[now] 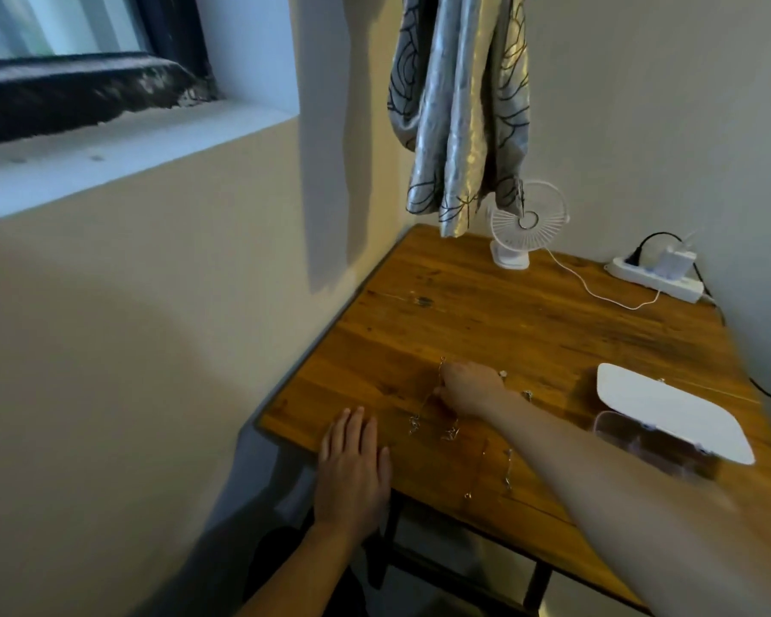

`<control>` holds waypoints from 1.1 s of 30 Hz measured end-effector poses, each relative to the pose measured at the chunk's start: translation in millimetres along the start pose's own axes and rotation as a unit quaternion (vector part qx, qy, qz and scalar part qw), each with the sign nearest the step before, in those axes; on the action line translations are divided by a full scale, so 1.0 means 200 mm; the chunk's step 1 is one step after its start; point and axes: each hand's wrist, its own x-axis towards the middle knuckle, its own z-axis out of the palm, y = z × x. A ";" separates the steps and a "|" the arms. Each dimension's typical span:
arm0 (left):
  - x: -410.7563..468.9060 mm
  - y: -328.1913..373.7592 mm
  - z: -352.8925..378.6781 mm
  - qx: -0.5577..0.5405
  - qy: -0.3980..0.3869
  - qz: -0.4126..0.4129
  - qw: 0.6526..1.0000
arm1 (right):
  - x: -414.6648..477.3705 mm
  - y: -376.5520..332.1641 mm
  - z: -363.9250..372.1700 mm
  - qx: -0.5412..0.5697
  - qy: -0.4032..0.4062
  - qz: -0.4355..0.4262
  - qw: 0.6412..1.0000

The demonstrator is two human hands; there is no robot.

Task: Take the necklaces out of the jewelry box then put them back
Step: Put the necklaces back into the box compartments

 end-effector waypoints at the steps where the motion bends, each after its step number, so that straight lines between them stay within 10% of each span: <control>1: 0.00 0.00 0.00 0.006 0.000 0.001 1.000 | -0.02 0.01 -0.01 0.008 0.005 -0.001 1.000; 9: 0.00 0.01 -0.02 0.021 -0.014 0.005 1.000 | -0.41 0.18 -0.24 0.482 0.096 0.039 0.870; 24: -0.09 0.77 -0.13 -0.163 -0.061 0.124 0.977 | -1.01 0.68 -0.24 0.837 0.183 0.174 0.485; 29: -0.13 1.04 -0.04 -0.188 -0.104 0.151 0.965 | -1.04 0.75 -0.09 0.826 0.174 0.235 0.483; 33: -0.13 1.11 0.02 -0.201 -0.138 0.163 0.956 | -1.07 0.78 0.01 0.761 0.201 0.289 0.545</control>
